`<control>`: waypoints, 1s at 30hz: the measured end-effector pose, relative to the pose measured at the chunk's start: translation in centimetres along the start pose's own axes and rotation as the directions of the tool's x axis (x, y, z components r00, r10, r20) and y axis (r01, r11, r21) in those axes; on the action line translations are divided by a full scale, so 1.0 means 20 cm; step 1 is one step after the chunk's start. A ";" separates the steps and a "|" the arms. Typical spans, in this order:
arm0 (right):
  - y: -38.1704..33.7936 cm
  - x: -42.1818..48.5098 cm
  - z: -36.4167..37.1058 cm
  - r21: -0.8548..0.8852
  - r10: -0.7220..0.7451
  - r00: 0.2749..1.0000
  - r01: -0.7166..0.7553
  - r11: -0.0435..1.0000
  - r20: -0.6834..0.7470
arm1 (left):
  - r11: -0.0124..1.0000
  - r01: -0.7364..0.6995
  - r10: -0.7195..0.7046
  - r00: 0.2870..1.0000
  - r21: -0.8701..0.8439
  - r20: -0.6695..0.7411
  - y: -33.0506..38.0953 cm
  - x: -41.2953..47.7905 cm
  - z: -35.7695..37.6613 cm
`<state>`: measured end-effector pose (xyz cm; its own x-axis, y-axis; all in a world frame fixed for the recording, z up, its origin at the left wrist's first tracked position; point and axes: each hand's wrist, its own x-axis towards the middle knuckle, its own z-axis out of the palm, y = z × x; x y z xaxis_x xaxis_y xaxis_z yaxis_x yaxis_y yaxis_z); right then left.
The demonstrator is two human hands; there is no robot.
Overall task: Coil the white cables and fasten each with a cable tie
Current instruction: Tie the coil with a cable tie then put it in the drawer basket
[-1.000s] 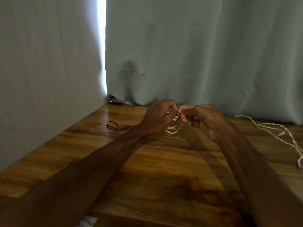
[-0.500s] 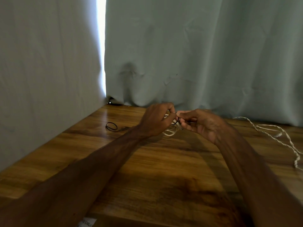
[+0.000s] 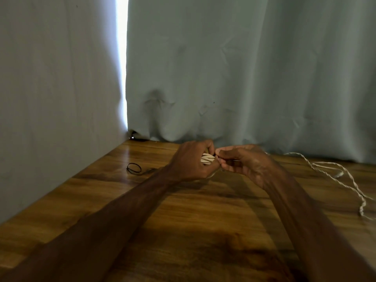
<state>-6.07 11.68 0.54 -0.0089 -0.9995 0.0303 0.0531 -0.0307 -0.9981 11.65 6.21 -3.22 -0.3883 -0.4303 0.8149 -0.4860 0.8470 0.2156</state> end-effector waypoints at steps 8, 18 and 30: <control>0.00 0.01 0.00 -0.020 0.017 0.998 -0.016 1.000 0.065 | 0.999 -0.008 0.010 0.998 0.038 -0.058 0.00 0.00 0.01; 0.01 0.00 0.00 -0.177 -0.107 0.991 0.121 0.977 0.087 | 0.998 -0.018 0.021 0.998 0.052 -0.061 0.00 -0.01 0.00; 0.05 0.05 0.01 -0.390 -0.441 0.897 0.413 0.823 0.021 | 0.951 0.208 -0.196 0.978 -0.228 0.074 0.00 0.01 0.05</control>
<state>-5.77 10.58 -0.43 -0.0099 -0.8837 0.4680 -0.3496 -0.4355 -0.8296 10.83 5.74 -3.63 -0.3424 -0.6100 0.7146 -0.3642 0.7873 0.4976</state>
